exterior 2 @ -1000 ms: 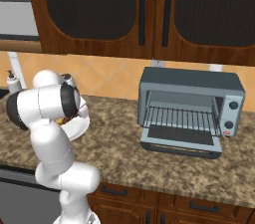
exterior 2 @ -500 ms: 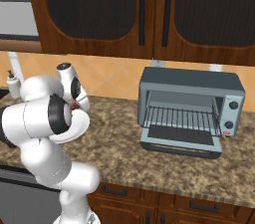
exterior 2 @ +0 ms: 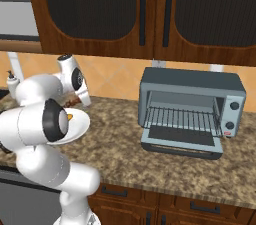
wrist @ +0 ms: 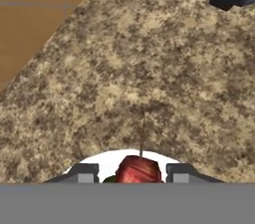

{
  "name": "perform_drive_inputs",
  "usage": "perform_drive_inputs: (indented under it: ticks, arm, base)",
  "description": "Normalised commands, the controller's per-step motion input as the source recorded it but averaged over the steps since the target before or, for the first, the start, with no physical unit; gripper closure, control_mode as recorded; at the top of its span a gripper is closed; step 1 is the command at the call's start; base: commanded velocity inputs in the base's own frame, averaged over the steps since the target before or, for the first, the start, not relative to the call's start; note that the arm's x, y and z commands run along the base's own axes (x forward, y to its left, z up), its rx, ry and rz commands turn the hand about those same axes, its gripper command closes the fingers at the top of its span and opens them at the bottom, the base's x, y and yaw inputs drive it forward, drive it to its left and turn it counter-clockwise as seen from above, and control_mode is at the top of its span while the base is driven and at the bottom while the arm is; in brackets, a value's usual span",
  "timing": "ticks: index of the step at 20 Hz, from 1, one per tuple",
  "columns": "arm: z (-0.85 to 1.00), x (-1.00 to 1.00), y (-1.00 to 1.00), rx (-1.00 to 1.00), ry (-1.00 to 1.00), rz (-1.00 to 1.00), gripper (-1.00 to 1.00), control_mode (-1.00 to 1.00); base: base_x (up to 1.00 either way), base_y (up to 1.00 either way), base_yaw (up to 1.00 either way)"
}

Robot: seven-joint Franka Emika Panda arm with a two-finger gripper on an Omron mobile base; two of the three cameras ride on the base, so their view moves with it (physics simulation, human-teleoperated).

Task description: Pick up the kebab skewer and baguette bread, and place them inside the toaster oven. Close the toaster oven door and start by setting the timer.

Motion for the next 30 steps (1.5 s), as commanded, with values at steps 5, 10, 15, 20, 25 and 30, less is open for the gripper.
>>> perform_drive_inputs:
  ticks: [5,10,15,20,25,30]
  arm:
    - [0.0,-0.3,-0.95,0.0,0.0,-0.18,1.0,-1.0]
    - [0.0,-0.65,-1.0,0.02,0.0,-0.14,1.0,-1.0]
    - [0.03,-0.63,-1.0,0.06,0.0,-0.13,1.0,-1.0]
    - [0.27,-0.12,-0.98,0.04,0.0,-0.16,1.0,-1.0]
    - [0.4,0.01,-0.99,0.05,0.0,-0.14,1.0,-1.0]
    - [0.14,0.01,-0.98,0.05,-0.06,-0.09,1.0,-1.0]
  base:
    - [0.0,0.0,0.0]
    - [0.0,0.0,0.0]
    - [0.0,0.0,0.0]
    - [0.0,0.0,0.0]
    - [0.0,0.0,0.0]
    - [0.0,0.0,0.0]
